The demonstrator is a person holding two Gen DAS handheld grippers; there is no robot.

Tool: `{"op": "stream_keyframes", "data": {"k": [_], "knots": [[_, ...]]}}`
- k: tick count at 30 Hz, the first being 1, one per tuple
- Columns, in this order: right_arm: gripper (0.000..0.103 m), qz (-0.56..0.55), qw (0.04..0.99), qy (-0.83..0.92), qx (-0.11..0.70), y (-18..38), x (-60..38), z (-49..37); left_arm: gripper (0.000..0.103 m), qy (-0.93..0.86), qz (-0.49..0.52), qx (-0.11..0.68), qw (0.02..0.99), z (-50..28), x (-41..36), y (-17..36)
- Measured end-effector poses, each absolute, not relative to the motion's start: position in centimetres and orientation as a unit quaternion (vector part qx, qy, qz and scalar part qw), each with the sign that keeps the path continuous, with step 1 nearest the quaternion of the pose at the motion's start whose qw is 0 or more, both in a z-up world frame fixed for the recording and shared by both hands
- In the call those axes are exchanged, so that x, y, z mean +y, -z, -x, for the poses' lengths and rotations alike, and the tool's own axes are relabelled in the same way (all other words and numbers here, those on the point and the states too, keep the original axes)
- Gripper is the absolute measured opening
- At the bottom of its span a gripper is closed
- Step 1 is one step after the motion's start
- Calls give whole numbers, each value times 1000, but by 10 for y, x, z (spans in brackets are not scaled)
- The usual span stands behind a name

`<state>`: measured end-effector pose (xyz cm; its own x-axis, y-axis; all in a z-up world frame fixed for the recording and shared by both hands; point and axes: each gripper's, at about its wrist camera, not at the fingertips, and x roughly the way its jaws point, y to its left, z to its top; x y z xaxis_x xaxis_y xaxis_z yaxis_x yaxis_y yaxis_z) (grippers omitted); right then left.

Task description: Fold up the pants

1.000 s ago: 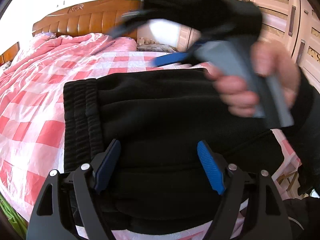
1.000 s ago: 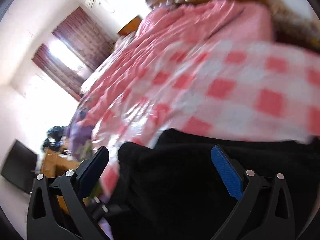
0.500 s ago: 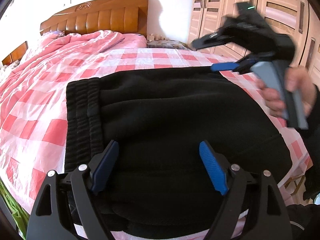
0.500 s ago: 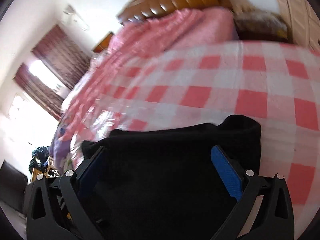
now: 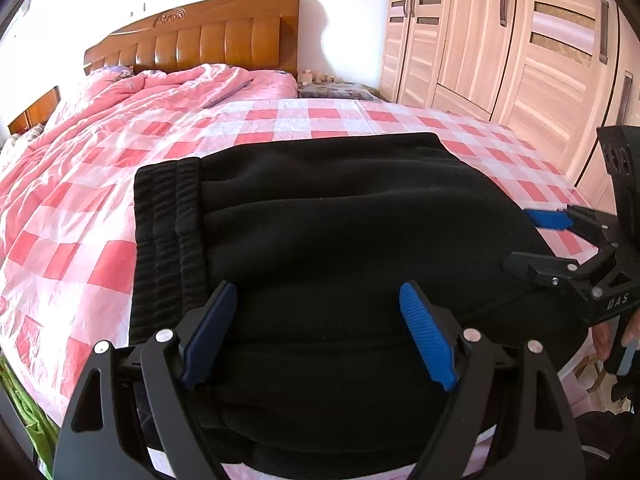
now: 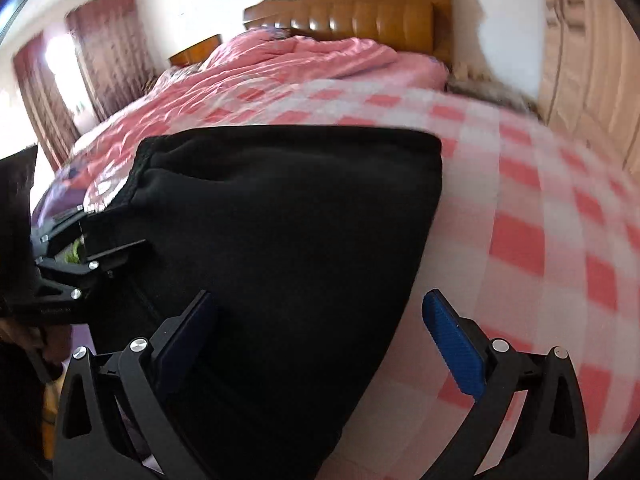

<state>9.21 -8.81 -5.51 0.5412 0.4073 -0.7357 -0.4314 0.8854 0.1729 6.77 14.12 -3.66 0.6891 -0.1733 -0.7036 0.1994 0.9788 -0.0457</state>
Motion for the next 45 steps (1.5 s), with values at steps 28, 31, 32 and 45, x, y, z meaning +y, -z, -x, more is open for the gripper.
{"op": "stream_keyframes", "data": {"k": [28,31,32,45], "knots": [[99,70,959,-181,206,-14,-148,100,101,-80,-52,172,980,88,112,-51],[99,89,959,-182,197,-12,-148,114,101,-78,-49,154,984,99,95,-47],[99,99,959,-175,201,-8,-148,115,101,-80,-51,164,982,99,90,-41],[99,56,952,-160,253,21,-166,106,101,-39,-34,298,953,67,72,15]]}}
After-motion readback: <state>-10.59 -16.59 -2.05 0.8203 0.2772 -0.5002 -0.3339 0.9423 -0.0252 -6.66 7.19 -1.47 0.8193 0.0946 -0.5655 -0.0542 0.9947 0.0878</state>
